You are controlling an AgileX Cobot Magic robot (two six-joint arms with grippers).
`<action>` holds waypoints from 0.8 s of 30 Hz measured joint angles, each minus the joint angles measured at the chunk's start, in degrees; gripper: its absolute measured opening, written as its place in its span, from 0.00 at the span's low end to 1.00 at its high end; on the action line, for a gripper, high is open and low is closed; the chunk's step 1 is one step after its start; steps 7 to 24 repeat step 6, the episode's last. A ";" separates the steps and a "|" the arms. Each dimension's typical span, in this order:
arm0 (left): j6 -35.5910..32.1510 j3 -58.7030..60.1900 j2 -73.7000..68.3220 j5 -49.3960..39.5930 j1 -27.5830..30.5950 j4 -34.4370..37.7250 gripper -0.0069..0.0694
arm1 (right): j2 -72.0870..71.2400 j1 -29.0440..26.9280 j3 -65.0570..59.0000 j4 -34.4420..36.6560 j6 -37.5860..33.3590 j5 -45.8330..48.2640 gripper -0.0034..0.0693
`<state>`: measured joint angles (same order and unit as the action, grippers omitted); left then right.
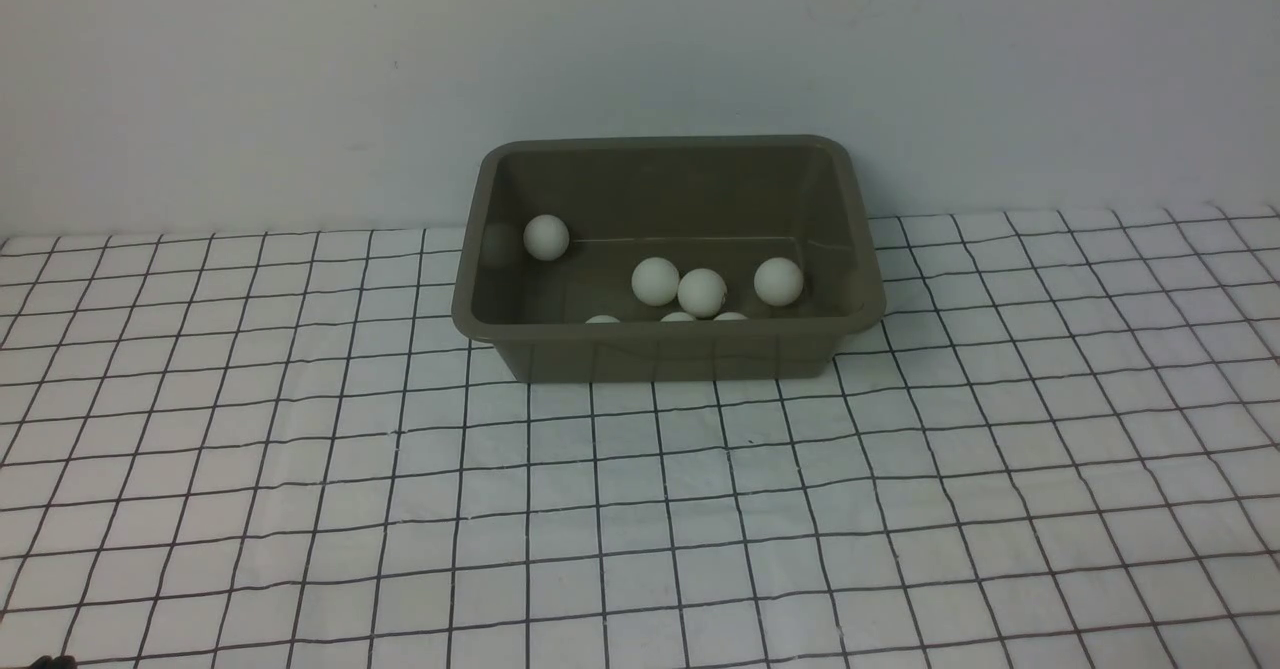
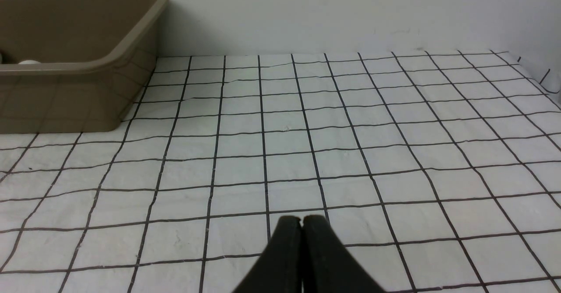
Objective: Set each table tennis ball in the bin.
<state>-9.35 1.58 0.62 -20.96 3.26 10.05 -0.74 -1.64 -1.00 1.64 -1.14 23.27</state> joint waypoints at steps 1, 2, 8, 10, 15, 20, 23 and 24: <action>0.00 0.00 0.00 0.00 0.00 0.00 0.09 | 0.00 0.00 0.00 0.00 0.00 0.00 0.02; 0.00 0.00 0.00 0.00 0.00 0.00 0.09 | 0.00 0.00 0.00 0.00 0.00 0.00 0.02; 0.00 0.00 0.00 0.00 0.00 0.00 0.09 | 0.00 0.00 0.00 0.00 -0.47 0.00 0.02; 0.00 0.00 0.00 0.00 0.00 0.00 0.09 | 0.00 0.00 0.00 0.00 -0.47 0.00 0.02; 0.00 0.00 0.00 0.00 0.00 0.00 0.09 | 0.00 0.00 0.00 0.00 -0.47 0.00 0.02; 0.00 0.00 0.00 0.00 0.00 0.00 0.09 | 0.00 0.00 0.00 0.00 -0.47 0.00 0.02; 0.00 0.00 0.00 0.00 0.00 0.00 0.09 | 0.00 0.00 0.00 0.00 -0.47 0.00 0.02; 0.00 0.00 0.00 0.00 0.00 0.00 0.09 | 0.00 0.00 0.00 0.00 -0.47 0.00 0.02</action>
